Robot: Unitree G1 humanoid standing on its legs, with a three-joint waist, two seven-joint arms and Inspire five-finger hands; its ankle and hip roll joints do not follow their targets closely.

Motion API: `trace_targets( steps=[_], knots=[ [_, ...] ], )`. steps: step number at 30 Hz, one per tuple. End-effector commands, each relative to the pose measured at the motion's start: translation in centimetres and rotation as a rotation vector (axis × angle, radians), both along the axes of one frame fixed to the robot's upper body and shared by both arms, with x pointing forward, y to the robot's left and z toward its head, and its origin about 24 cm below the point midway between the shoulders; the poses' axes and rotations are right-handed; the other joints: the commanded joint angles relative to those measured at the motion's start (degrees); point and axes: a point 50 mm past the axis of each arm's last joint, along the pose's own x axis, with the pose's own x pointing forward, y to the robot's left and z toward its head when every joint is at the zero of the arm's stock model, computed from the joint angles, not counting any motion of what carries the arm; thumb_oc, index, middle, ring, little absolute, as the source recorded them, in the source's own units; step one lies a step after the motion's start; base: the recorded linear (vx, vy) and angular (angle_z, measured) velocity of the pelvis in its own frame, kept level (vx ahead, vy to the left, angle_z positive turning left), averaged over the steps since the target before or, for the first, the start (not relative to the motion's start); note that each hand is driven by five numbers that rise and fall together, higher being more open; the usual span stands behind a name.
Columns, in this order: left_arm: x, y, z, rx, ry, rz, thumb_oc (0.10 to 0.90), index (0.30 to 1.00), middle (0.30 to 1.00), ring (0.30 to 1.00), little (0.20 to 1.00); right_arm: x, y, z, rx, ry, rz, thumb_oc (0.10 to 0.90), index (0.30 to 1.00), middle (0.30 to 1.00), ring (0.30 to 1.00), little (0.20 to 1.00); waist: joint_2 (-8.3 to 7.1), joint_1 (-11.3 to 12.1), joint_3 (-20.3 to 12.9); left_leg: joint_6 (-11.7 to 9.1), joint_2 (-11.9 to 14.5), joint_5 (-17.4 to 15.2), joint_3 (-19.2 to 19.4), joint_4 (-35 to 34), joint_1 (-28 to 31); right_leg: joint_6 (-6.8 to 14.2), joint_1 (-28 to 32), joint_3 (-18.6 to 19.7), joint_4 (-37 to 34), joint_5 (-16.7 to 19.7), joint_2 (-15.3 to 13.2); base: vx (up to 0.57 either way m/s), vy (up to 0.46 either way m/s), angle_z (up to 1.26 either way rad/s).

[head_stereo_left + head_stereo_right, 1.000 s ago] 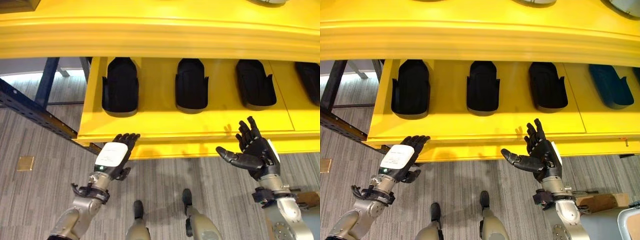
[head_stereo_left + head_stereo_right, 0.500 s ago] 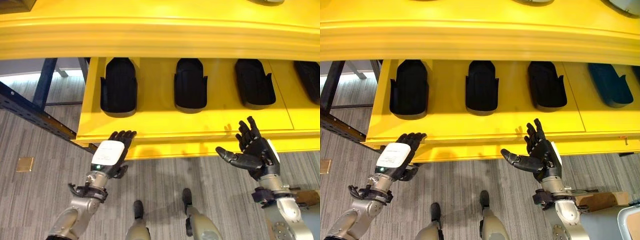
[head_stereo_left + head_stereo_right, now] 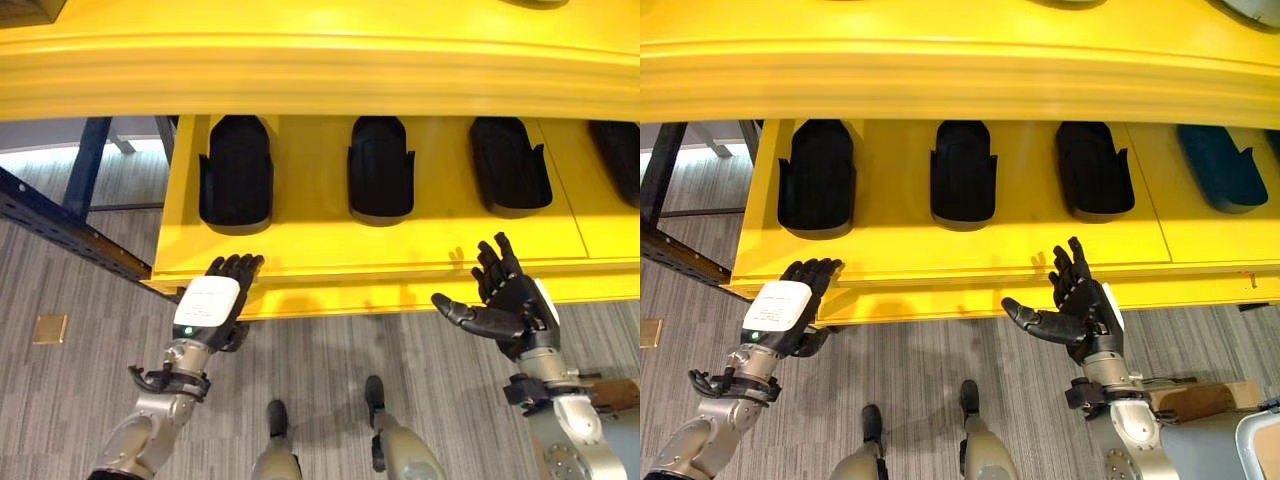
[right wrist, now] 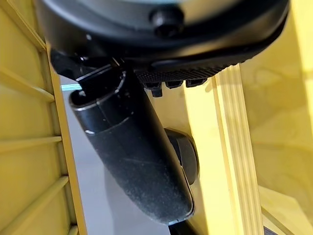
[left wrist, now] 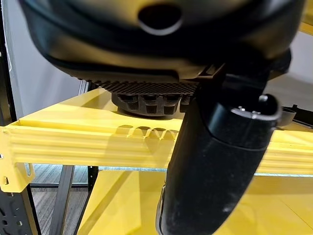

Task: Move parts from the plastic box to the shelf.

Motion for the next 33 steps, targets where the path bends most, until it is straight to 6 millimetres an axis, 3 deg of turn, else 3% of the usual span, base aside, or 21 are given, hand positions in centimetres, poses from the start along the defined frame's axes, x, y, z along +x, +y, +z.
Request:
trace_targets(
  steps=[1, 13, 33],
  knots=[
    [1.9, 1.3, 4.7, 0.05, -0.229, 0.004, 0.9, 1.0, 1.0, 1.0, 1.0, 0.1, 0.1, 4.1, -0.007, -0.25, 0.001, 0.9, 1.0, 1.0, 1.0, 1.0, -2.18, -0.39, -2.53, -0.22, 2.13, -2.81, -1.17, 6.52, -3.63, 0.26, 4.29, -1.33, 2.92, -8.56, -2.1, 0.0, 0.0, 0.0],
    [3.2, 1.4, 2.8, 0.04, -0.152, 0.045, 0.9, 1.0, 1.0, 1.0, 1.0, 0.0, 0.1, 4.0, -0.009, -0.243, 0.005, 0.9, 1.0, 1.0, 1.0, 1.0, -2.41, -0.89, -1.87, -0.27, 2.19, -2.66, -1.04, 6.9, -4.33, 0.31, 3.47, -1.11, 3.34, -8.44, -2.05, 0.0, 0.0, 0.0],
    [5.4, 1.5, 3.5, 0.039, -0.177, 0.087, 0.9, 1.0, 1.0, 1.0, 1.0, 0.0, 0.3, 4.3, -0.01, -0.252, 0.021, 0.9, 1.0, 1.0, 1.0, 1.0, -2.81, -1.67, -0.07, -0.37, 2.18, -2.85, -0.98, 8.56, -6.59, 0.33, 1.0, -0.5, 4.48, -8.16, -2.34, 0.0, 0.0, 0.0]
  ],
)
